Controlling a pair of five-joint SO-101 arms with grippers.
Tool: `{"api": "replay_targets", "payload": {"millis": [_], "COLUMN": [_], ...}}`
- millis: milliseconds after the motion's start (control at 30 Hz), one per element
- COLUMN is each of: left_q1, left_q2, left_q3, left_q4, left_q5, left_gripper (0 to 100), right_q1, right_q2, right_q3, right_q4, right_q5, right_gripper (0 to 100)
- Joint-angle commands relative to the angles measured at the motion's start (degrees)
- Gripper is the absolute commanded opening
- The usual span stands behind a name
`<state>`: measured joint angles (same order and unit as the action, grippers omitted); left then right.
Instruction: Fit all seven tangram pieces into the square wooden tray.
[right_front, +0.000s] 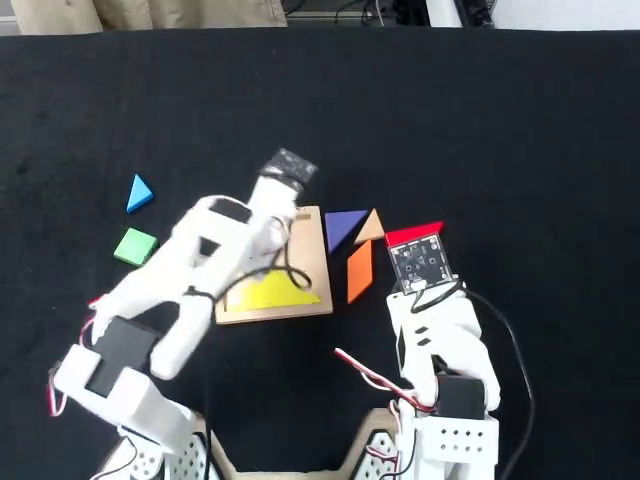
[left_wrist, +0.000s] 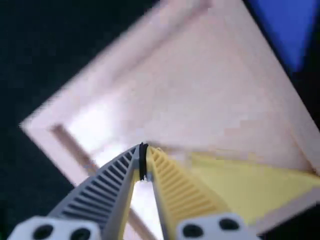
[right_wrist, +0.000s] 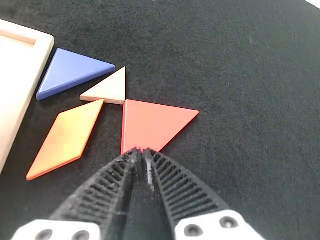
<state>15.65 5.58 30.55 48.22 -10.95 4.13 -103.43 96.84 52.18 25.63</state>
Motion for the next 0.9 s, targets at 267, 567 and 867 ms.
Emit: {"api": "replay_targets", "payload": {"millis": [267, 567, 867], "left_q1": [-5.41, -5.67, -5.93], "left_q2": [10.29, 13.80, -3.08], "left_q3": [-12.97, -21.49, -17.71], "left_q4": [-7.21, 0.79, 9.32], "left_q5": [0.09, 0.44, 0.53], "left_gripper": [3, 3, 3], "right_q1": [1.23, 6.77, -1.41], "right_q2": [-1.80, -1.19, 11.65], "right_q3": [-0.13, -3.03, -24.31], "right_q4": [-1.67, -4.84, 9.41], "right_q5": [0.09, -0.09, -7.38], "right_gripper": [1.2, 1.2, 1.4]}}
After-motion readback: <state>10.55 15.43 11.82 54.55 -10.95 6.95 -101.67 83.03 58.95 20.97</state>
